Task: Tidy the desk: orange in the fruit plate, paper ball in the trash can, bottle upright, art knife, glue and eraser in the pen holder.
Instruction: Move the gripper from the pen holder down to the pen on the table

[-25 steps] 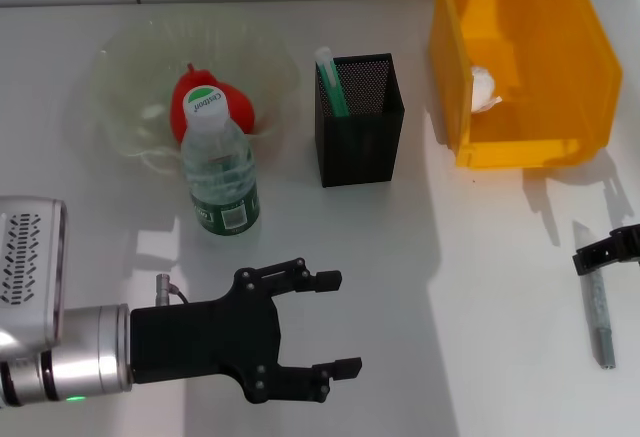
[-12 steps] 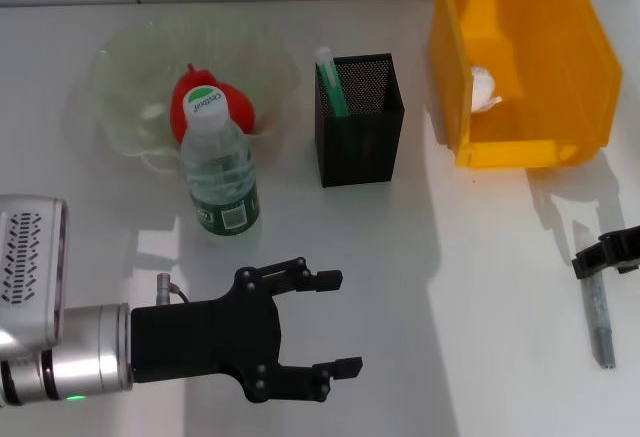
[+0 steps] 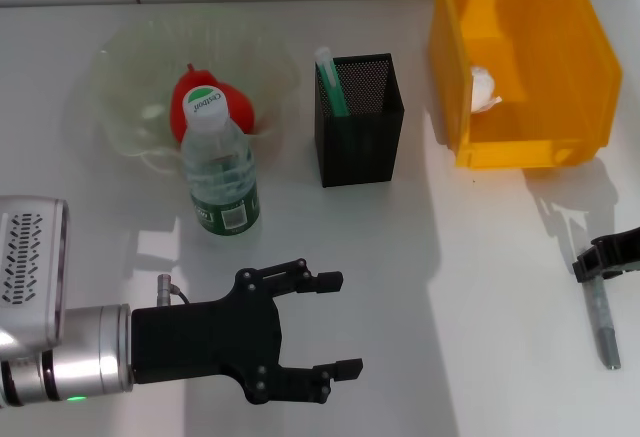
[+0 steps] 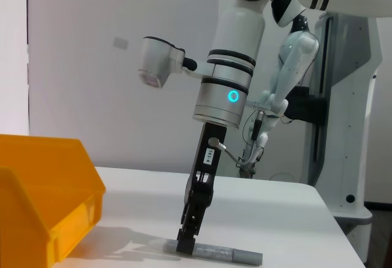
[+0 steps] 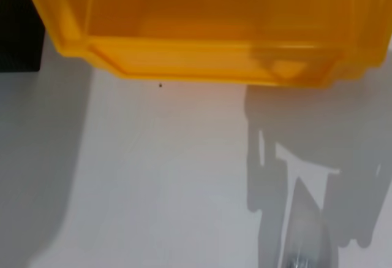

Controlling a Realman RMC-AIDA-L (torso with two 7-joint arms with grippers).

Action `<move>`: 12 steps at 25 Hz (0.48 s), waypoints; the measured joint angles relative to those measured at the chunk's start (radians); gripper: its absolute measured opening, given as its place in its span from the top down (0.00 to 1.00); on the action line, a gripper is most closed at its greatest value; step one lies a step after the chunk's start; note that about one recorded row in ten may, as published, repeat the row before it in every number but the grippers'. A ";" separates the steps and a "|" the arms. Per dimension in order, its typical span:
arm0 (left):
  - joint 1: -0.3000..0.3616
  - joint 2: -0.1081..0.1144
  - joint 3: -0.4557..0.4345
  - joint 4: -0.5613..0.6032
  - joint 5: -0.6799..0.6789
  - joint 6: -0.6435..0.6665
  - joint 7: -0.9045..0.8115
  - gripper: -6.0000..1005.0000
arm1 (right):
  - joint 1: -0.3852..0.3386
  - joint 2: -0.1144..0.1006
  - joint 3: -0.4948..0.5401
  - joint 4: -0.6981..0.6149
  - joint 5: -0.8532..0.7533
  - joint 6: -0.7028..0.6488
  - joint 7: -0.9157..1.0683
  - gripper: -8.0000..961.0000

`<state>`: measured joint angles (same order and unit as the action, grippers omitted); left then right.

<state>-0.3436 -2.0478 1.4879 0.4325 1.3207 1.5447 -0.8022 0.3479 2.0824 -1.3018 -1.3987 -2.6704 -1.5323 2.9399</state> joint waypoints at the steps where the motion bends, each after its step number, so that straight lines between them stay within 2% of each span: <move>1: 0.000 0.000 0.000 0.000 0.000 0.000 0.000 0.16 | 0.000 0.000 0.000 0.000 0.000 0.000 0.000 0.56; 5: 0.000 0.000 0.001 -0.001 0.000 0.000 0.000 0.16 | 0.004 -0.001 0.003 0.011 0.002 -0.003 -0.007 0.65; 12: 0.001 0.000 0.001 -0.002 0.000 0.000 0.000 0.16 | 0.000 -0.001 -0.001 -0.006 0.003 -0.010 -0.011 0.73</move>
<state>-0.3425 -2.0478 1.4893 0.4309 1.3207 1.5447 -0.8023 0.3482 2.0816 -1.3024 -1.4045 -2.6675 -1.5423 2.9286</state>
